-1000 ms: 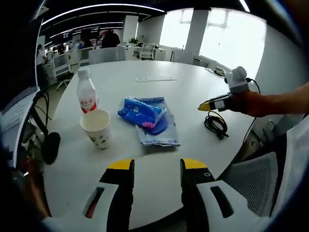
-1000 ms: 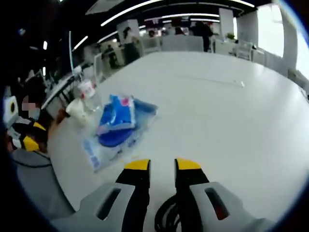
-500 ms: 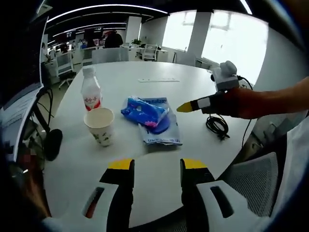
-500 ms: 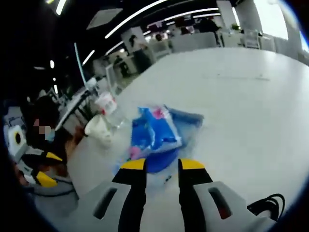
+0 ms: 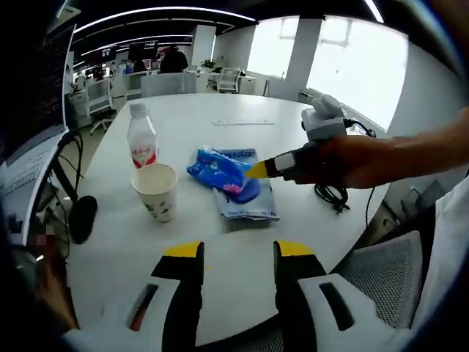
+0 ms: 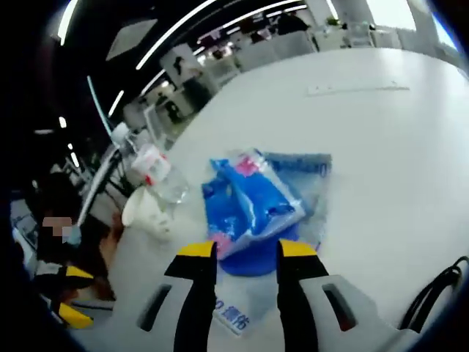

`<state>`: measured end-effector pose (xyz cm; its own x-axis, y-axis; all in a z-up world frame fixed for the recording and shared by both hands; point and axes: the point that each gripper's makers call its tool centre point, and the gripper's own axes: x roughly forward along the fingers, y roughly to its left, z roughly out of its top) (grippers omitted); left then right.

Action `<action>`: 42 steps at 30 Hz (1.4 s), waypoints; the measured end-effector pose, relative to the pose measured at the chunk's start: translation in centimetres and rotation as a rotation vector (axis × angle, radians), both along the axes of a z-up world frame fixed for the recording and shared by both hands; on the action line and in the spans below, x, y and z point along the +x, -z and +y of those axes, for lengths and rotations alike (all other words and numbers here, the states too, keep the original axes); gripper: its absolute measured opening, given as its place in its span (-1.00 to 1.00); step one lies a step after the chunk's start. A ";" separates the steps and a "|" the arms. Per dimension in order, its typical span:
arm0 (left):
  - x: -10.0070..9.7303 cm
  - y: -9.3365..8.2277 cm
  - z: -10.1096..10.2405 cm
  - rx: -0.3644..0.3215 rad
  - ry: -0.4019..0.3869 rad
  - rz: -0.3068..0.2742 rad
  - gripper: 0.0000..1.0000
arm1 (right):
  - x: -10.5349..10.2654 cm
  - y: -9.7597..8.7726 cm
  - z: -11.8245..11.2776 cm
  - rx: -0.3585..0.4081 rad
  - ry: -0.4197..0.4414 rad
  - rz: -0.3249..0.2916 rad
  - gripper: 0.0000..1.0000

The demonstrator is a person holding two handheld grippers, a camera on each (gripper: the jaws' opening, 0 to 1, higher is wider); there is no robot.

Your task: Arrange the tabletop items into an orderly group along one side of the table until the central work area is clear of visible clutter.

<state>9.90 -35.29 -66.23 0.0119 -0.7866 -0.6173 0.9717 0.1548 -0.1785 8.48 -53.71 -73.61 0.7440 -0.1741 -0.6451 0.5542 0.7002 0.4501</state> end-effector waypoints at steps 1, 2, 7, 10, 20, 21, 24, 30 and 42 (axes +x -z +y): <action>0.1 0.0 0.0 0.000 -0.002 0.000 -0.27 | 0.1 0.0 -0.1 0.005 0.010 -0.002 -0.40; 0.1 0.0 0.1 0.000 -0.005 0.001 -0.27 | 0.2 0.1 -0.1 0.014 0.021 -0.001 -0.40; 0.2 0.2 0.2 0.002 -0.009 0.006 -0.27 | 0.2 0.7 -0.4 0.058 0.079 0.011 -0.42; 0.2 0.2 0.3 0.002 -0.010 0.008 -0.27 | 0.2 0.9 -0.5 0.076 0.120 0.024 -0.42; 0.2 0.2 0.0 -0.008 -0.013 0.012 -0.27 | 0.9 1.2 -1.0 0.121 0.275 0.055 -0.52; 0.2 0.2 0.0 -0.008 -0.013 0.012 -0.27 | 0.8 1.3 -1.0 0.121 0.286 0.058 -0.57; 0.3 0.2 0.2 -0.007 -0.016 0.012 -0.27 | 0.7 1.3 -1.3 0.107 0.302 0.070 -0.65; 0.7 0.2 0.7 -0.003 -0.026 0.011 -0.27 | -0.2 1.6 -1.4 0.087 0.294 0.079 -0.85; 0.2 0.2 0.5 0.001 -0.006 0.008 -0.28 | -1.9 0.8 -2.4 0.038 0.275 0.072 -0.94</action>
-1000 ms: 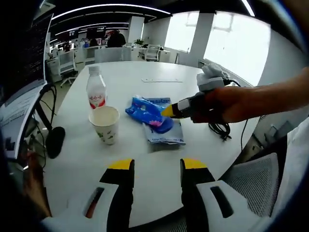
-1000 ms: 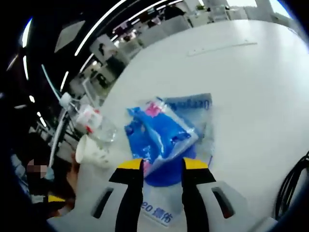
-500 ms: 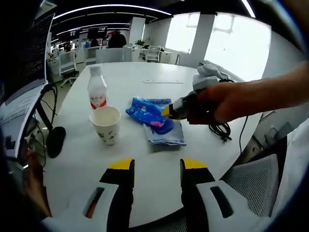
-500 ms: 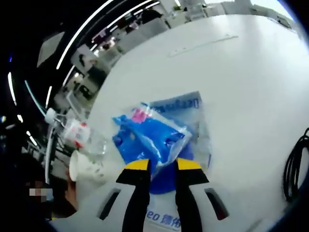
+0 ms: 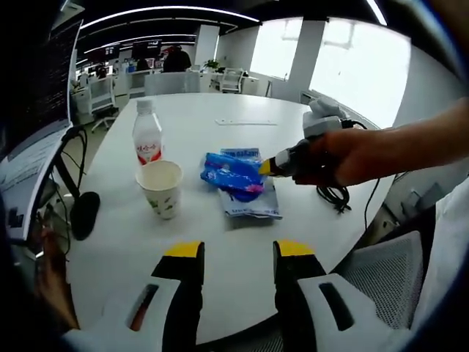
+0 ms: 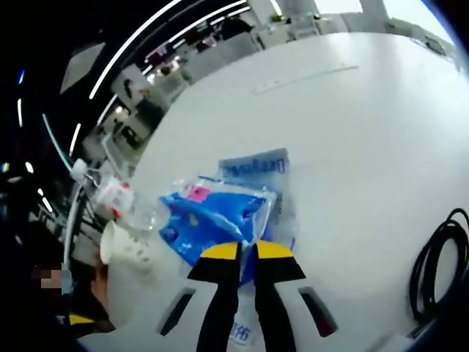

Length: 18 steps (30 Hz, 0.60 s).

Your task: Arrange the tabletop items into an orderly group along one side of the table until the central work area is clear of visible clutter.

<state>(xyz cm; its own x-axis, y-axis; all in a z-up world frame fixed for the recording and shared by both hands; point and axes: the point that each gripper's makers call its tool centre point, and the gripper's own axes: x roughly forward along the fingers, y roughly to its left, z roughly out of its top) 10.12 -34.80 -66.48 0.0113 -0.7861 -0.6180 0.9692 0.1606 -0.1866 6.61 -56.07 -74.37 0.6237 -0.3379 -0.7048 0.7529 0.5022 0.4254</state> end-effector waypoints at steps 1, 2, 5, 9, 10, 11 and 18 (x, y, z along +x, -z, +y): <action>-0.1 0.0 -0.1 0.000 0.004 0.000 -0.28 | -0.1 -0.1 -0.1 -0.006 -0.004 0.000 -0.96; -0.1 0.0 -0.1 0.000 0.005 0.000 -0.28 | -0.2 -0.3 -0.2 -0.010 -0.008 -0.002 -0.97; -0.2 -0.1 -0.2 -0.001 0.011 -0.001 -0.28 | -0.5 -0.3 -0.4 -0.006 -0.011 -0.014 -1.00; -0.3 -0.2 -0.5 -0.008 0.006 0.012 -0.28 | -1.6 -0.5 -0.7 -0.028 -0.040 0.001 -1.00; -0.4 -0.2 -0.5 -0.007 0.009 0.008 -0.28 | -1.9 -0.5 -0.9 -0.029 -0.038 -0.002 -1.00; -0.4 -0.2 -0.6 -0.006 0.010 0.008 -0.28 | -2.3 -0.5 -1.2 -0.033 -0.035 -0.002 -1.00; -1.9 0.2 -1.4 -0.006 0.035 0.039 -0.30 | -4.8 -1.0 -2.6 -0.069 -0.050 -0.009 -1.00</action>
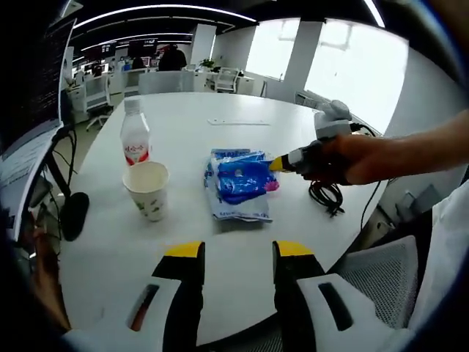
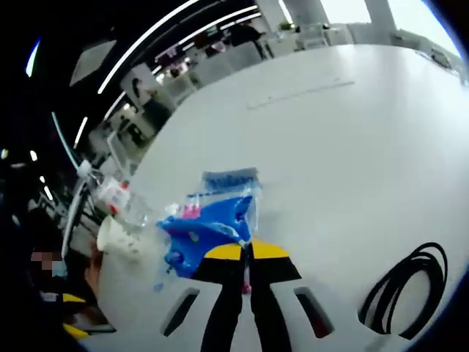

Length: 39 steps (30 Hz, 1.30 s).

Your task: Arrange the tabletop items into an orderly group along one side of the table until the central work area is clear of visible clutter.

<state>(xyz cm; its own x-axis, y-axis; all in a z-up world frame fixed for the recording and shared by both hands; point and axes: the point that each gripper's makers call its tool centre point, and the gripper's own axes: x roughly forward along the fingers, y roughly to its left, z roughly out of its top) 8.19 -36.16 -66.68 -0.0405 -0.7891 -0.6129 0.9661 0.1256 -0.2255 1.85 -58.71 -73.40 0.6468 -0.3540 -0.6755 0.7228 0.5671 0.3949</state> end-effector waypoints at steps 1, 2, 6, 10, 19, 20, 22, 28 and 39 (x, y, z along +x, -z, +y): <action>-0.2 0.0 -0.1 0.000 0.005 0.002 -0.30 | -0.6 0.0 -0.4 0.002 0.010 -0.006 -1.00; -0.6 0.1 -0.3 0.001 0.012 0.006 -0.30 | -1.0 -0.1 -0.6 0.001 0.016 -0.010 -1.00; -1.3 0.2 -0.8 0.003 0.023 0.014 -0.30 | -3.0 -0.5 -1.9 -0.010 0.040 -0.018 -1.00; -2.1 0.4 -1.1 0.007 0.035 0.020 -0.30 | -5.2 -1.2 -3.6 -0.033 0.061 -0.024 -1.00; -3.1 0.7 -1.6 0.017 0.051 0.026 -0.30 | -10.2 -2.3 -7.1 -0.068 0.117 -0.011 -1.00; -3.1 0.7 -1.6 0.018 0.051 0.026 -0.31 | -10.8 -2.5 -7.4 -0.073 0.123 -0.008 -1.00; -3.2 0.7 -1.8 0.019 0.051 0.026 -0.31 | -11.8 -2.6 -7.9 -0.078 0.129 0.002 -1.00; -3.6 0.8 -2.0 0.021 0.045 0.030 -0.32 | -13.8 -2.7 -9.1 -0.088 0.122 0.029 -1.00; -4.4 1.3 -2.3 0.040 0.036 0.041 -0.32 | -15.1 -2.1 -11.3 -0.088 0.099 0.058 -1.00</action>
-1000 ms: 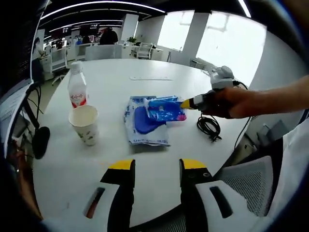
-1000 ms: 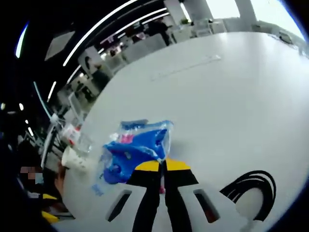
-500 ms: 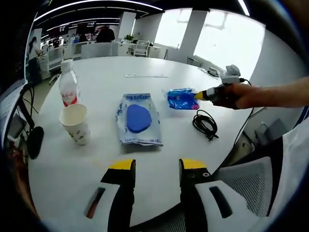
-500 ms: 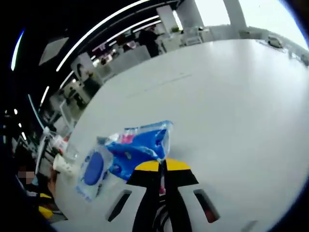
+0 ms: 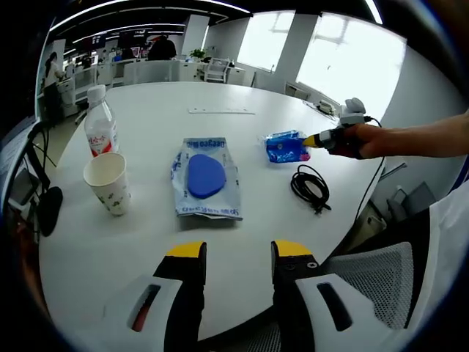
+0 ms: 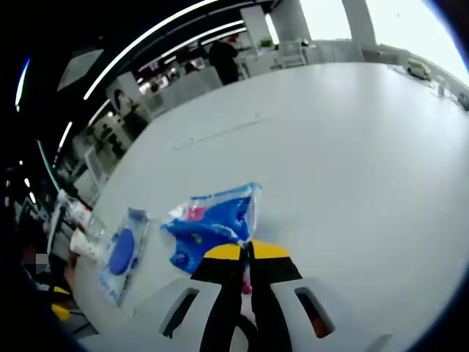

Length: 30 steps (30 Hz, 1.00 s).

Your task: Arrange the tabletop items into an orderly group along one side of the table until the central work area is clear of visible clutter.

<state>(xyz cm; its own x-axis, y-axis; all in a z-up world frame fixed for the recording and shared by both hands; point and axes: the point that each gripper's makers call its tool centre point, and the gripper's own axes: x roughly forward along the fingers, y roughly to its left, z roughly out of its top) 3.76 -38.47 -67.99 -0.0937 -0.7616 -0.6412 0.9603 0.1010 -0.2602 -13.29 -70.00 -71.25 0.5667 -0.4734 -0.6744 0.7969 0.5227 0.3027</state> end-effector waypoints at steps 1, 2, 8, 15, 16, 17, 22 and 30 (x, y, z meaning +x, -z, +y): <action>-0.1 0.0 -0.1 0.002 -0.002 0.000 -0.32 | -0.1 0.2 -0.3 0.003 0.002 0.001 -1.00; -0.1 0.1 -0.2 0.004 -0.003 0.000 -0.32 | -0.2 0.2 -0.5 0.006 0.003 0.001 -1.00; -0.4 0.4 -0.7 0.014 -0.014 0.001 -0.32 | -0.1 0.6 -2.4 0.013 -0.019 0.010 -1.00; -1.0 1.0 -1.4 0.035 -0.044 0.020 -0.33 | 0.8 1.8 -4.1 0.021 -0.117 0.059 -1.00; -0.9 1.2 -1.5 0.040 -0.048 0.016 -0.33 | 0.7 2.0 -4.3 0.012 -0.131 0.077 -1.00; -0.9 1.4 -1.5 0.047 -0.057 0.013 -0.34 | 0.8 2.2 -4.5 0.009 -0.148 0.089 -0.99; -0.4 2.0 -1.8 0.069 -0.161 0.064 -0.37 | 0.8 2.9 -5.2 0.022 -0.160 0.098 -0.96; -0.3 3.0 -2.3 0.100 -0.228 0.076 -0.37 | 0.8 3.4 -5.4 0.029 -0.183 0.110 -0.93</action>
<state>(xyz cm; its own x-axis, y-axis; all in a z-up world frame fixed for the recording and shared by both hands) 3.48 -40.76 -70.98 0.0226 -0.7016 -0.7122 0.8878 0.3416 -0.3083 -12.54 -75.37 -74.70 0.5636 -0.3486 -0.7489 0.7187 0.6539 0.2364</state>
